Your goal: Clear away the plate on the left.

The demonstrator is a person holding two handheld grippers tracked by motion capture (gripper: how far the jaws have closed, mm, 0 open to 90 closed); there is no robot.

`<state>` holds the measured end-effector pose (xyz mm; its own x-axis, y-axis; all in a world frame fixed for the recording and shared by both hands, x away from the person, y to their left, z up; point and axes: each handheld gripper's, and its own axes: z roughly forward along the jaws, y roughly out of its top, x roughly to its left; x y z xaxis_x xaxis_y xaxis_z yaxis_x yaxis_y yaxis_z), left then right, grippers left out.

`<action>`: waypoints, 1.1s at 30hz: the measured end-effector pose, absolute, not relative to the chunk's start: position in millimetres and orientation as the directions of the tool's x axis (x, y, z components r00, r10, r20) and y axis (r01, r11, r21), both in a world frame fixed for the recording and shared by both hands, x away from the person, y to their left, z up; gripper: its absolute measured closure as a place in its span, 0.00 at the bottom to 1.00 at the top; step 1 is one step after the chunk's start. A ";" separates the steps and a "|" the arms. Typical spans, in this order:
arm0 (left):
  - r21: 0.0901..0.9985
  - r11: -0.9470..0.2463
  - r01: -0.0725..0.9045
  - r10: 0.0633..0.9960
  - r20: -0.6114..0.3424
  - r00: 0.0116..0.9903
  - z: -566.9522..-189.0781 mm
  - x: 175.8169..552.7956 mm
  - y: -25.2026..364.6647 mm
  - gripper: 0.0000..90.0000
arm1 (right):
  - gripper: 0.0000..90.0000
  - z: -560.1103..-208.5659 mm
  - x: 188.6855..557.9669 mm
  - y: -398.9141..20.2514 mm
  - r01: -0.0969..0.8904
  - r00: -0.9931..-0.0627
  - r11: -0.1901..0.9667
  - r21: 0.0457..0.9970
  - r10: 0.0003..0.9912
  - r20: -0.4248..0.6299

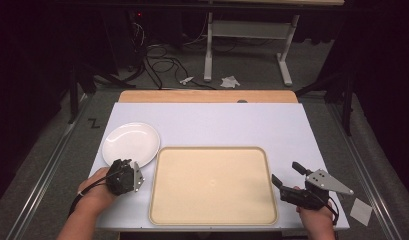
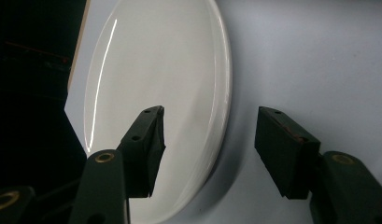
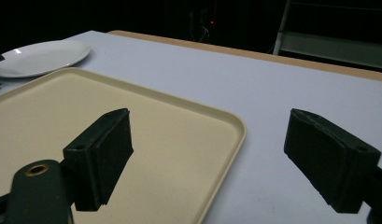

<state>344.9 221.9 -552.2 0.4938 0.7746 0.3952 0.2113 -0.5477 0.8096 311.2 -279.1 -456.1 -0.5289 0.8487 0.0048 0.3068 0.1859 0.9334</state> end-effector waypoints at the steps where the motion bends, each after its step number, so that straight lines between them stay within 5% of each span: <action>1: 0.806 -0.554 0.206 0.775 0.410 0.482 -551.8 345.4 221.6 0.49 | 0.18 -456.6 312.3 -279.9 0.302 -0.529 0.187 0.935 0.849 0.002; 23: 0.755 -0.624 0.203 0.729 0.469 0.499 -558.8 363.4 220.4 0.61 | 0.18 -457.8 312.5 -280.7 0.310 -0.525 0.187 0.932 0.851 0.004; 30: 0.750 -0.619 0.231 0.730 0.443 0.520 -561.5 361.7 218.4 0.87 | 0.18 -458.1 312.8 -280.2 0.314 -0.528 0.186 0.931 0.849 0.009; 33: 0.748 -0.630 0.208 0.717 0.458 0.526 -564.1 360.0 218.2 0.89 | 0.18 -458.0 312.9 -280.7 0.310 -0.528 0.186 0.932 0.849 0.006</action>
<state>360.0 218.2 -564.1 0.5262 0.7168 0.4576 0.2077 -0.6301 0.7482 312.9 -280.7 -458.0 -0.5285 0.8489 0.0064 0.3098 0.1858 0.9325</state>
